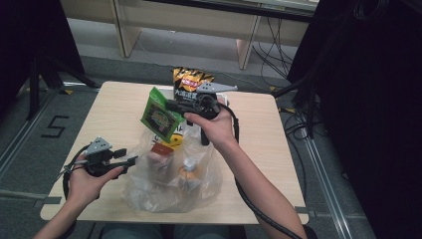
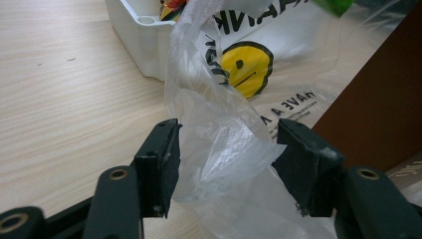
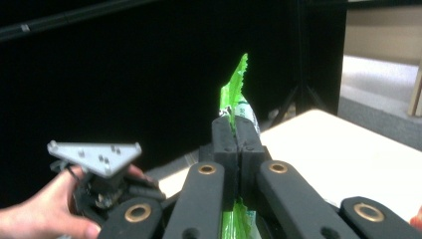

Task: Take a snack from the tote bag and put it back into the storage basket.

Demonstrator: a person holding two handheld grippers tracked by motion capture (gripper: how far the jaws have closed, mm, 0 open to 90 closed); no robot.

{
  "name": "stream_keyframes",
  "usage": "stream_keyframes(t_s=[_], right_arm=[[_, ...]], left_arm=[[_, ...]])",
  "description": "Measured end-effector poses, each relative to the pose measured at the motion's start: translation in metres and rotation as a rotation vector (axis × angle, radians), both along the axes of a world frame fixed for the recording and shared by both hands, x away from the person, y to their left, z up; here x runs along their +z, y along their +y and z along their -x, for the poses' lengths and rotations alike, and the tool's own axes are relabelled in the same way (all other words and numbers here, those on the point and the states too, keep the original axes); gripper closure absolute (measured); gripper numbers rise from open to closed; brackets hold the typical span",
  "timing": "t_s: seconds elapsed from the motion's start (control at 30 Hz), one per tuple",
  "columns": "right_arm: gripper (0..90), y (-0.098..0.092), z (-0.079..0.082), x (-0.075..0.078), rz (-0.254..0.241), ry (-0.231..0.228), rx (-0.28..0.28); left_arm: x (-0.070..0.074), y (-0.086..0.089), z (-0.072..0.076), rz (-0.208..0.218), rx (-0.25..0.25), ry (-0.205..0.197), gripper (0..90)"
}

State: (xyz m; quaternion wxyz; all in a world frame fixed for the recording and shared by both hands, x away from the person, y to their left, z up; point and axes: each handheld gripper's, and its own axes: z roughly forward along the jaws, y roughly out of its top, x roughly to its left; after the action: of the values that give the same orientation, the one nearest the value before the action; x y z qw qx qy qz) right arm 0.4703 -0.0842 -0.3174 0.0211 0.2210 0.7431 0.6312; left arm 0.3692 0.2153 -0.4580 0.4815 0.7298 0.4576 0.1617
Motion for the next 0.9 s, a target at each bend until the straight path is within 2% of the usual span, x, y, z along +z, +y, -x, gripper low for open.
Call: stream_keyframes(t_s=[0.2,0.27,0.33,0.37,0.4,0.43,0.47,0.53,0.57,0.6,0.67,0.7,0.73,0.8,0.83,0.9], right_arm=[[90.0,-0.005,0.0,0.022,-0.039,-0.016,-0.016],[90.0,-0.007,-0.001,0.025,-0.047,-0.035,-0.021],[90.0,-0.01,-0.001,0.025,-0.04,-0.023,-0.032],[90.0,-0.011,-0.002,0.024,-0.038,-0.033,-0.036],[90.0,-0.012,-0.001,0.023,-0.028,-0.023,-0.041],[90.0,-0.013,-0.002,0.02,-0.031,-0.031,-0.038],[90.0,-0.014,0.0,0.019,-0.017,-0.008,-0.05],[90.0,-0.014,-0.001,0.015,-0.005,-0.013,-0.044],[90.0,-0.014,-0.001,0.013,0.003,-0.013,-0.046],[90.0,-0.014,0.0,0.012,0.004,0.006,-0.05],[90.0,-0.014,0.0,0.009,0.014,0.007,-0.045],[90.0,-0.014,0.002,0.009,0.021,0.033,-0.051],[90.0,-0.014,0.0,0.007,0.019,0.007,-0.049],[90.0,-0.013,-0.001,0.005,0.027,-0.001,-0.053],[90.0,-0.012,0.001,0.004,0.035,0.022,-0.06],[90.0,-0.012,0.002,0.004,0.042,0.02,-0.061]], left_arm=[[0.001,0.0,0.0,-0.009,-0.003,-0.007,42.9],[0.001,0.0,0.0,-0.001,0.003,-0.005,42.9],[0.004,0.001,0.001,0.0,0.008,-0.018,43.1],[0.008,0.003,0.001,-0.004,0.008,-0.033,43.1],[0.012,0.003,0.002,0.004,0.02,-0.046,43.0],[0.017,0.004,0.003,0.019,0.027,-0.062,43.0],[0.024,0.004,0.005,0.03,0.031,-0.084,43.1],[0.044,-0.001,0.012,0.059,0.025,-0.142,43.3],[0.052,-0.004,0.014,0.067,0.008,-0.162,43.4],[0.062,-0.01,0.018,0.082,-0.009,-0.184,43.4],[0.08,-0.024,0.024,0.097,-0.064,-0.218,43.4],[0.087,-0.032,0.027,0.102,-0.095,-0.228,43.4],[0.094,-0.04,0.03,0.1,-0.125,-0.237,43.6],[0.104,-0.054,0.032,0.119,-0.186,-0.236,43.8],[0.108,-0.061,0.032,0.133,-0.205,-0.236,43.9],[0.115,-0.074,0.03,0.132,-0.245,-0.239,44.0]])
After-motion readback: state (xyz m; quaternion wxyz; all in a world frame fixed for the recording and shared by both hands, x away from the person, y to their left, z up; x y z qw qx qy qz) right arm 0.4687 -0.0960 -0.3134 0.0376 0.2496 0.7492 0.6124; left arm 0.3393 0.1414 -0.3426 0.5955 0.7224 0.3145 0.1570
